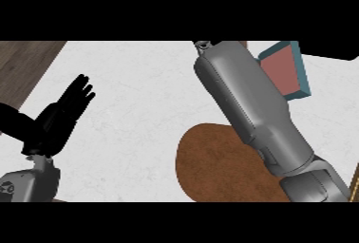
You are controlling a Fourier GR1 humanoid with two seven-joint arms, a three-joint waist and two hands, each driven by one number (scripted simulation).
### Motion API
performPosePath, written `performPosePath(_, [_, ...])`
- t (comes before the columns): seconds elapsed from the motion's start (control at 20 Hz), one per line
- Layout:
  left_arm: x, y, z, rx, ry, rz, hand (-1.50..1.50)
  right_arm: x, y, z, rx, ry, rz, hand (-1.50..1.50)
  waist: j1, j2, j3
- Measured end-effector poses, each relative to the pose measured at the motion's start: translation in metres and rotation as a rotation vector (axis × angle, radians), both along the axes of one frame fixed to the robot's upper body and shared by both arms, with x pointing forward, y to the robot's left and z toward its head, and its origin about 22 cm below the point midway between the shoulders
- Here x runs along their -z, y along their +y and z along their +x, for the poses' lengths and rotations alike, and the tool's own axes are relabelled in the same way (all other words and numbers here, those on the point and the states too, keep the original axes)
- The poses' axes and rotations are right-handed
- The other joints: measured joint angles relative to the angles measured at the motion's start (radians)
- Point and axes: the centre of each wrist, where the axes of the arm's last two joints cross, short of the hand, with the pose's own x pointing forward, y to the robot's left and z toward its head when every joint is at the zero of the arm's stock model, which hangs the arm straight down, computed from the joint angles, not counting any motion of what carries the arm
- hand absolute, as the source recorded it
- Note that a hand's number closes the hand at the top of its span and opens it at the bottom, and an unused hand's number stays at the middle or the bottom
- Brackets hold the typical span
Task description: Pick the squash from the cutting board and place it in the cardboard box
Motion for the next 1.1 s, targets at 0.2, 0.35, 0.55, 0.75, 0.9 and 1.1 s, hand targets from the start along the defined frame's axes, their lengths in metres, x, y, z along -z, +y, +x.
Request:
performPosePath(0.2, [0.001,0.002,0.0,-0.016,0.005,0.001,0.0,-0.02,0.011,0.004,0.053,-0.074,-0.04,1.5,-0.018,-0.002,0.0])
performPosePath(0.35, [0.002,0.004,0.0,-0.029,0.004,0.0,0.0,-0.031,0.017,0.006,0.09,-0.111,-0.066,1.5,-0.033,-0.004,0.0])
performPosePath(0.55, [0.004,0.009,-0.005,-0.049,0.005,0.003,0.0,-0.036,0.018,0.012,0.131,-0.128,-0.083,1.5,-0.051,-0.006,0.001])
performPosePath(0.75, [0.005,0.012,-0.009,-0.07,0.009,0.001,0.0,-0.036,0.017,0.018,0.155,-0.111,-0.092,1.5,-0.072,-0.009,0.002])
performPosePath(0.9, [0.006,0.022,-0.011,-0.09,0.008,0.001,0.0,-0.027,0.012,0.023,0.16,-0.091,-0.095,1.5,-0.084,-0.009,0.002])
performPosePath(1.1, [0.007,0.024,-0.014,-0.102,0.012,0.0,0.0,-0.014,0.001,0.03,0.167,-0.084,-0.103,1.5,-0.099,-0.009,0.003])
